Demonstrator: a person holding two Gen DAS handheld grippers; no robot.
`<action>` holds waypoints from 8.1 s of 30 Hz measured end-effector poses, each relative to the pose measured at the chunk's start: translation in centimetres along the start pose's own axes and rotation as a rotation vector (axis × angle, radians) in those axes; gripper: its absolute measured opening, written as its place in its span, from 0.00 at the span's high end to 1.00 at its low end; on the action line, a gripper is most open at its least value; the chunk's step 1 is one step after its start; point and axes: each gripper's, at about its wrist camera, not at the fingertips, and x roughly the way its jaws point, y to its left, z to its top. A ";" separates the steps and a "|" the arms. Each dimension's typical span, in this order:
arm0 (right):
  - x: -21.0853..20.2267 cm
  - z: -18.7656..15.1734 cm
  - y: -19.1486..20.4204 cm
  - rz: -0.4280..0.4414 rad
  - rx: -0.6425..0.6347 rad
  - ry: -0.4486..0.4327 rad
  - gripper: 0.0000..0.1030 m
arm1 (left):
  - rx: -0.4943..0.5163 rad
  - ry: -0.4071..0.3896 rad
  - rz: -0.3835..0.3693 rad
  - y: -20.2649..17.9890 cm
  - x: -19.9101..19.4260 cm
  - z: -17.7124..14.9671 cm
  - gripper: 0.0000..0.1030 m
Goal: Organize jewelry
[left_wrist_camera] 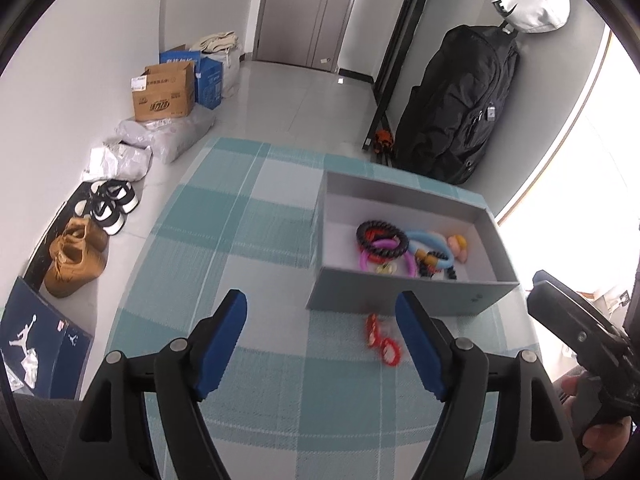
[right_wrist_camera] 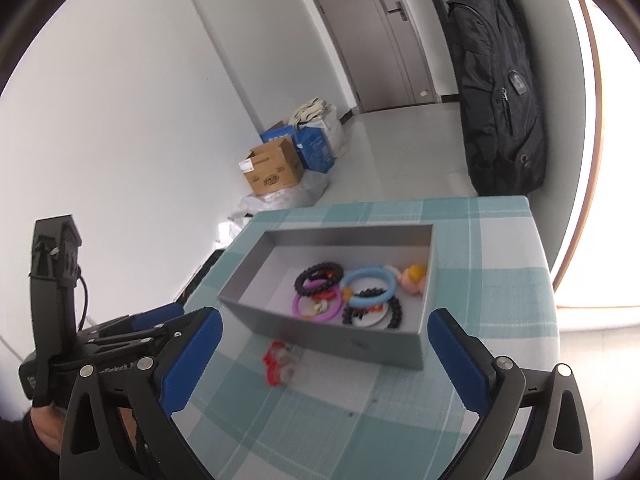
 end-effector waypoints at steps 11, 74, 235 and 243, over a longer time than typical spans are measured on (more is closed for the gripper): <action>1.6 -2.5 0.9 0.067 0.021 0.134 0.00 | -0.075 0.055 -0.051 1.5 -0.2 -0.6 0.29; 2.0 -3.6 -0.9 -0.088 -0.061 0.181 0.72 | 0.058 0.199 -0.076 -1.9 3.2 -1.1 0.29; -4.9 -1.4 -0.7 -0.104 -0.042 -0.130 0.00 | 0.117 -0.194 0.056 -3.4 -3.8 -0.5 0.20; -4.9 -1.4 -0.8 -0.116 -0.036 -0.127 0.00 | 0.107 -0.188 0.062 -3.2 -3.7 -0.7 0.20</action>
